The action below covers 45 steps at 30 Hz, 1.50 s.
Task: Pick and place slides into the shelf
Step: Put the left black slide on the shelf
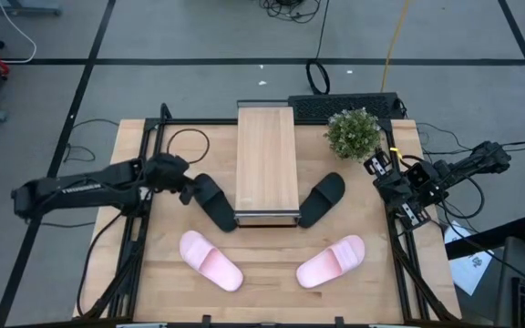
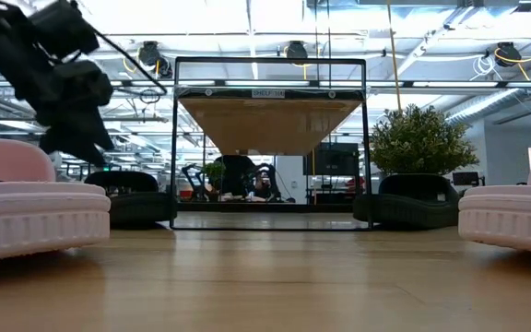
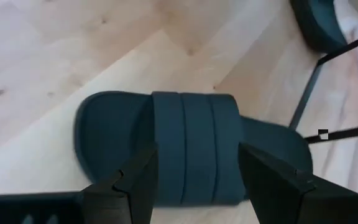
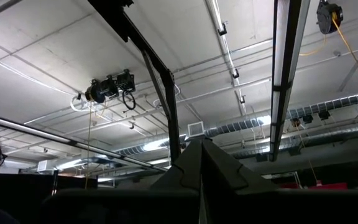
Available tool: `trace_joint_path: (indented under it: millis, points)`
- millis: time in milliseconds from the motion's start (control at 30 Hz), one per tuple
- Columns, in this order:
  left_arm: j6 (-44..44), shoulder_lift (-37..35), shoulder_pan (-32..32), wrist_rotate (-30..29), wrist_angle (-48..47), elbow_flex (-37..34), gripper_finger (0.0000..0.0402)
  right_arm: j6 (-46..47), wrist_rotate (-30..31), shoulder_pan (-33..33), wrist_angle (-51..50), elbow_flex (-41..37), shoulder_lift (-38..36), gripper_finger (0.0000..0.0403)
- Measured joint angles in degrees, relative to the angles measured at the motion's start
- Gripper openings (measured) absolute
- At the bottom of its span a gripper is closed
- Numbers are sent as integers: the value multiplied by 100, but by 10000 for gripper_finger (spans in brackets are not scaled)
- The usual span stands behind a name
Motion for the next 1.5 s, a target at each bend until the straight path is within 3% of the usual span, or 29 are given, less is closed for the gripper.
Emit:
trace_joint_path:
  millis: [333,533,1333,1500]
  points:
    - [570,640,1453,1309,317,-173,214,0,0,0,0,0,1,2]
    - [766,1169,1928,1986,409,-173,214,0,0,0,0,0,2,2]
    - [817,2124,1993,2974,843,-170,213,-258,22,-1,2,0,2,2]
    - [869,2253,1995,3294,1006,-170,174,-257,22,0,2,0,1,2]
